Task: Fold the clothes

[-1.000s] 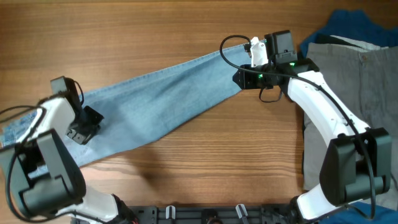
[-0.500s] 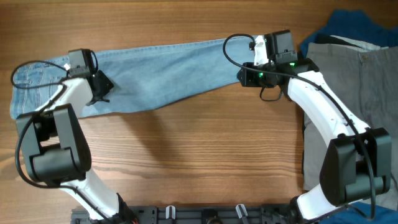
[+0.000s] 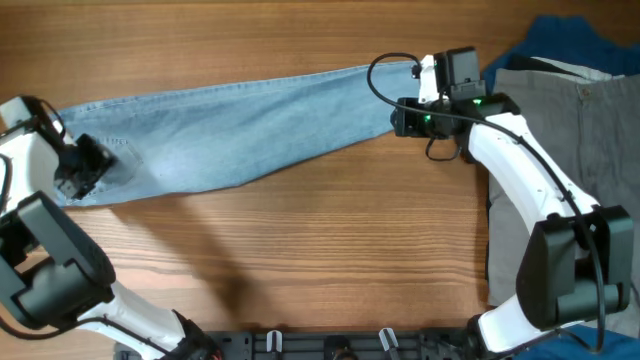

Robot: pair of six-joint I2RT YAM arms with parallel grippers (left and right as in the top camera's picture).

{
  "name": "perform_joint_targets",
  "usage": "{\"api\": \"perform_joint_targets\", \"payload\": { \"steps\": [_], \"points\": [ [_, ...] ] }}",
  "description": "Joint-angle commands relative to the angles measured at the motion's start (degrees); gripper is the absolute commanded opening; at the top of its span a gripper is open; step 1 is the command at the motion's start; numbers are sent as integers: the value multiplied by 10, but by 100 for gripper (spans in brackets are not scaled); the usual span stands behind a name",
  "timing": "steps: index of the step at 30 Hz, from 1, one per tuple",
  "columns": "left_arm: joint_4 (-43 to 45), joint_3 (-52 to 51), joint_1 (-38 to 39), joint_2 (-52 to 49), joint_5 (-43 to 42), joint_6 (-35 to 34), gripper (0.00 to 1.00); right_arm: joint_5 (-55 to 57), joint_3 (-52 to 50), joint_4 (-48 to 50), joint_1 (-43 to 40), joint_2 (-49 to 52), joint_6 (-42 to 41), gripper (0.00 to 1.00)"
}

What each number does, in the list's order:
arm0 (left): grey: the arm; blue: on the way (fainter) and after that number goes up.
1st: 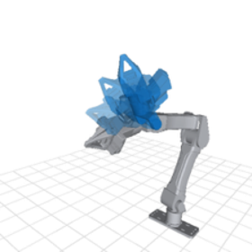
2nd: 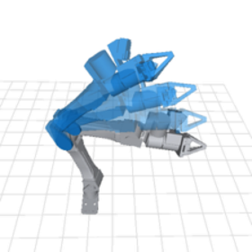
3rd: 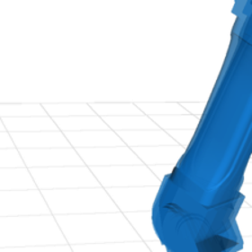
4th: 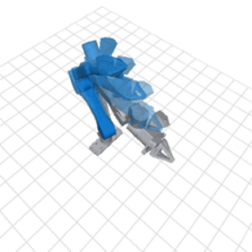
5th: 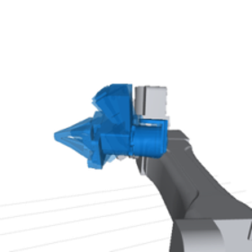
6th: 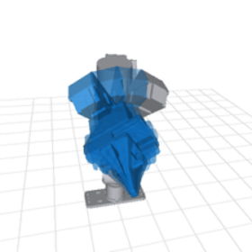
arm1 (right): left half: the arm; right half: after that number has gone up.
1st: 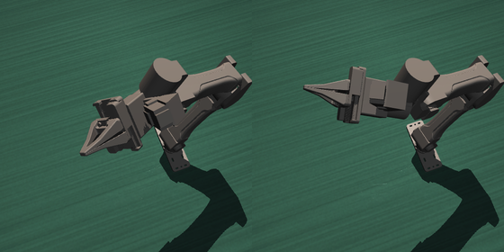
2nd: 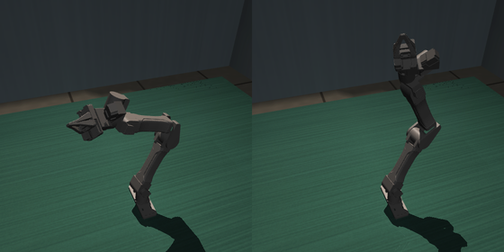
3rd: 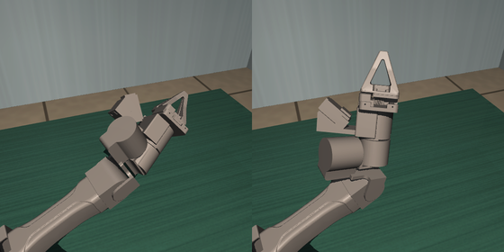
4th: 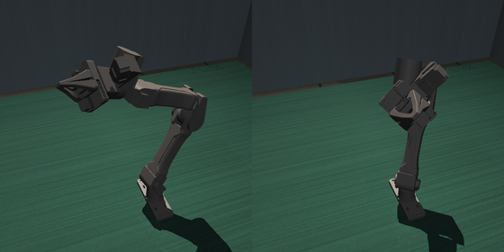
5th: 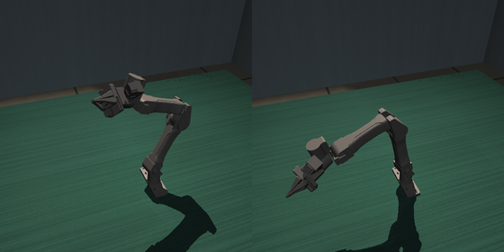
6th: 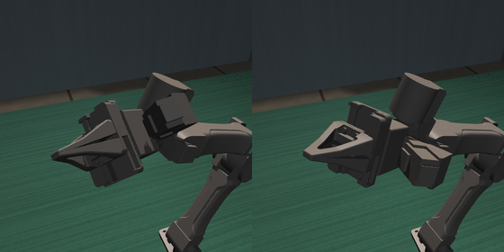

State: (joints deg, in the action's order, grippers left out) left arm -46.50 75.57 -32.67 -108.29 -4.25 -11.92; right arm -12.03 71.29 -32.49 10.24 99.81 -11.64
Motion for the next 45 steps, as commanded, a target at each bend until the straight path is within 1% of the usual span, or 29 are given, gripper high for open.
{"api": "perform_joint_targets", "payload": {
  "steps": [1,3,4,6,9,11,12,13,14,18,21,23,25,27,29,30,31,32,34,35,36,37,38,39,40,42,43,44,45],
  "points": [
    [-8,5,-49,-4,55,-23,41,-26,2,9,-37,30,5,53],
    [-12,4,-77,-5,83,-45,36,-50,2,17,-60,42,6,57],
    [-16,4,-95,-5,108,-56,36,-66,2,29,-75,49,7,64],
    [-20,4,-129,-5,121,-74,34,-89,2,64,-96,54,5,66],
    [-9,4,-174,-5,119,-76,32,-102,2,131,-107,57,-8,71],
    [-1,4,-184,-5,60,-45,31,-94,2,167,-106,64,-9,72],
    [4,6,-179,-4,-18,1,34,-94,2,176,-106,69,-20,72],
    [5,6,-171,-2,-58,29,38,-92,2,177,-106,74,-28,72],
    [6,6,-160,2,-87,54,40,-92,2,176,-106,77,-38,71],
    [8,6,-82,49,-133,96,42,-92,2,155,-106,85,-37,71],
    [10,6,-14,86,-137,97,45,-95,2,141,-106,85,-34,71],
    [8,4,38,86,-138,93,43,-95,2,127,-106,85,-35,72],
    [16,-9,91,70,-137,90,37,-95,2,103,-106,85,-36,69],
    [38,-32,134,46,-132,61,36,-95,2,78,-106,85,-50,59],
    [49,-47,155,25,-116,32,36,-95,2,59,-106,85,-51,51],
    [65,-63,170,3,-104,4,34,-95,2,45,-106,85,-50,43],
    [75,-72,176,-12,-101,-9,31,-95,2,35,-106,85,-49,39],
    [84,-79,178,-27,-98,-26,27,-95,2,28,-106,85,-49,38],
    [84,-82,175,-47,-77,-53,21,-94,2,23,-106,85,-48,37],
    [75,-82,170,-53,-45,-73,20,-94,2,24,-106,85,-48,36],
    [22,-82,150,-59,57,-150,23,-94,2,33,-106,85,-48,34],
    [-14,-82,122,-59,107,-162,23,-94,2,43,-106,85,-48,34],
    [-26,-82,105,-59,126,-162,23,-92,2,49,-106,85,-48,35],
    [-38,-82,81,-59,145,-159,23,-85,2,58,-106,85,-48,38],
    [-45,-82,52,-59,156,-157,22,-72,2,69,-106,86,-49,42],
    [-41,-82,0,-59,161,-149,21,-56,2,86,-106,87,-49,46],
    [-18,-81,-30,-59,150,-122,21,-56,2,99,-106,90,-48,50],
    [5,-78,-50,-58,113,-79,23,-64,2,108,-106,94,-39,52],
    [19,-74,-59,-58,75,-49,25,-83,2,113,-104,101,-13,52]
  ]
}}
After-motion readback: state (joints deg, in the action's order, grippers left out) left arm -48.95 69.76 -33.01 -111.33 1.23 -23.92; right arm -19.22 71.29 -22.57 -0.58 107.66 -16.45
